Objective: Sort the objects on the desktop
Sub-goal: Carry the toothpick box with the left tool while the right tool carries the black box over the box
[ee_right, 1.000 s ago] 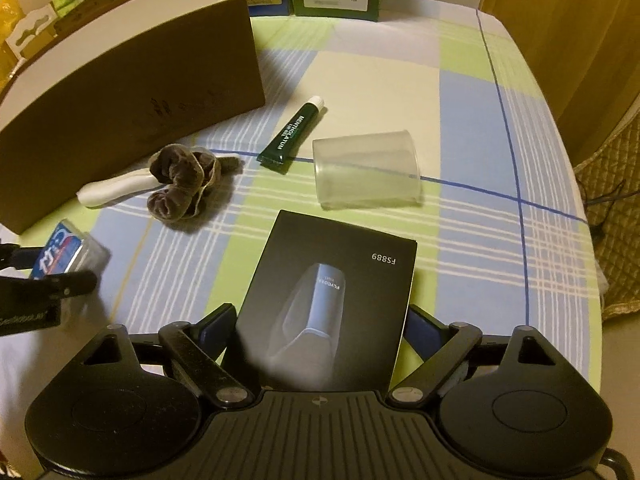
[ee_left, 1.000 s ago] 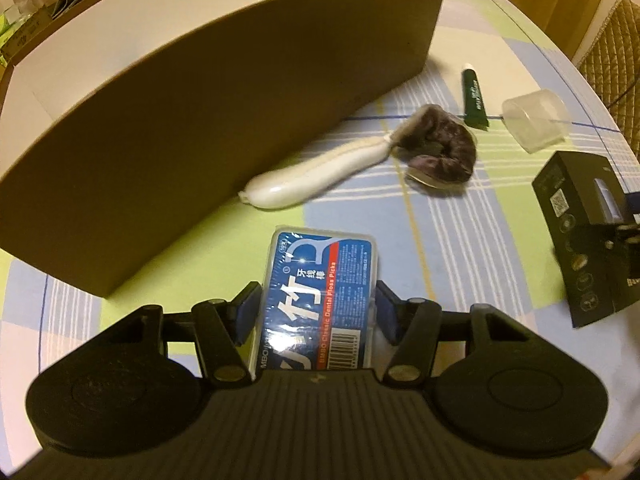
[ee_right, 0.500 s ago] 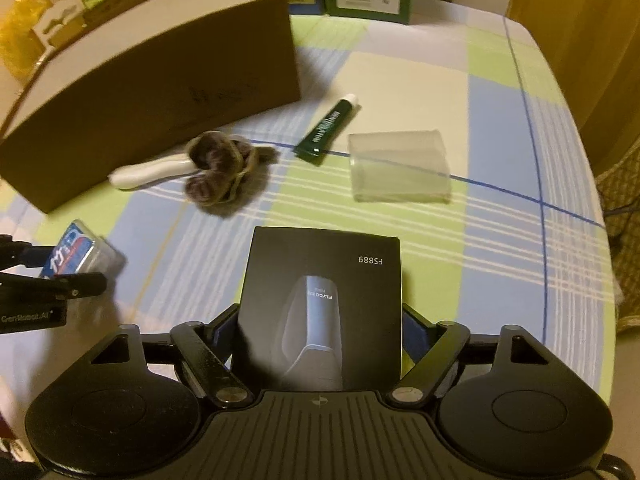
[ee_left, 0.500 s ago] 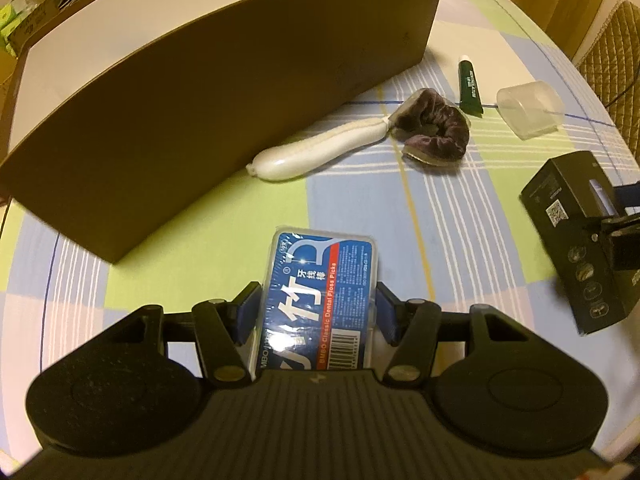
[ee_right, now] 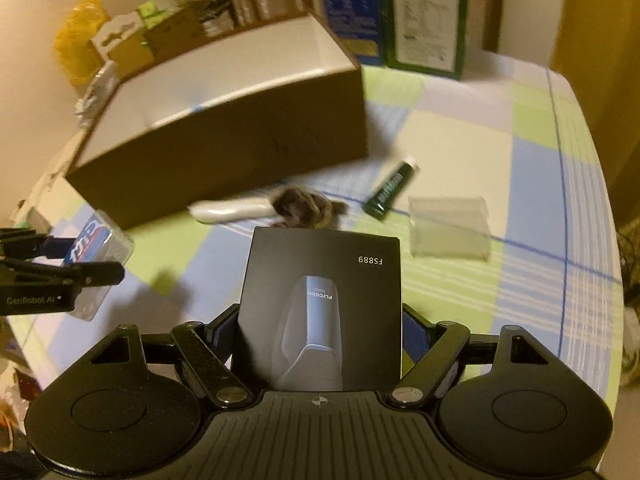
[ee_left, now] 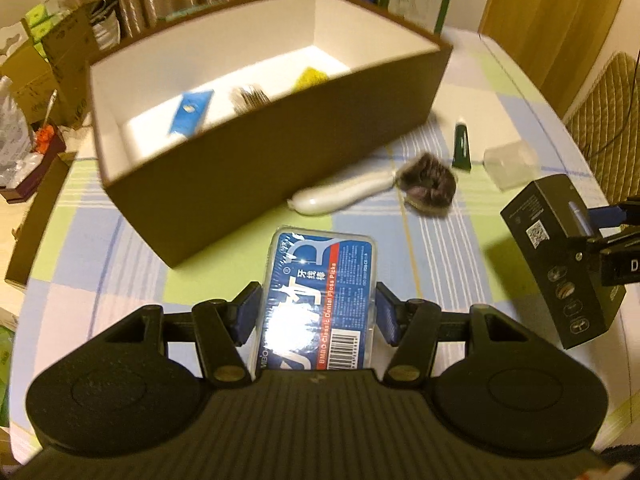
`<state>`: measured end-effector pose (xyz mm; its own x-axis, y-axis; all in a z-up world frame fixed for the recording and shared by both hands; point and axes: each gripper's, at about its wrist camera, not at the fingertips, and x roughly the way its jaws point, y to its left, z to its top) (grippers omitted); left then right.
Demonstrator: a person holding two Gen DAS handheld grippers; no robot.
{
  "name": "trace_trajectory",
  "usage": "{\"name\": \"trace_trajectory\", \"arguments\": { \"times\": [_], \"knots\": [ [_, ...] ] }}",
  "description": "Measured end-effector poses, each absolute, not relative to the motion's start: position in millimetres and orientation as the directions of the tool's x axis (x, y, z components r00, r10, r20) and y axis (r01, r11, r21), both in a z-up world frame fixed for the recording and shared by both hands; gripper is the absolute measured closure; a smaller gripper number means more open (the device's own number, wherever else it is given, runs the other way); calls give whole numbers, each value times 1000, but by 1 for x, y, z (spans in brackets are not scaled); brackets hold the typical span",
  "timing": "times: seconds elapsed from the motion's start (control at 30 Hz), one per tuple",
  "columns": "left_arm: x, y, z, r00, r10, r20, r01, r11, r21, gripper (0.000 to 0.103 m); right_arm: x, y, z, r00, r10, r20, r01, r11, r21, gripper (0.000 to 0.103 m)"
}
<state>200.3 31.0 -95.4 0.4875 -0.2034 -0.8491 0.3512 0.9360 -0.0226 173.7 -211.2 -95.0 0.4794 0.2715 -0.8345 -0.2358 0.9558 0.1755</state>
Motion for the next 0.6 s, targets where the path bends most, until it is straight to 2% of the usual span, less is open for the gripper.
{"name": "trace_trajectory", "arguments": {
  "times": [0.33, 0.6],
  "knots": [
    [204, 49, -46, 568, -241, -787, 335, 941, -46, 49, 194, -188, -57, 513, 361, -779, -357, 915, 189, 26],
    [230, 60, -14, 632, -234, -739, 326, 945, -20, 49, 232, -163, -26, 551, 410, -727, -440, 883, 164, 26]
  ]
}}
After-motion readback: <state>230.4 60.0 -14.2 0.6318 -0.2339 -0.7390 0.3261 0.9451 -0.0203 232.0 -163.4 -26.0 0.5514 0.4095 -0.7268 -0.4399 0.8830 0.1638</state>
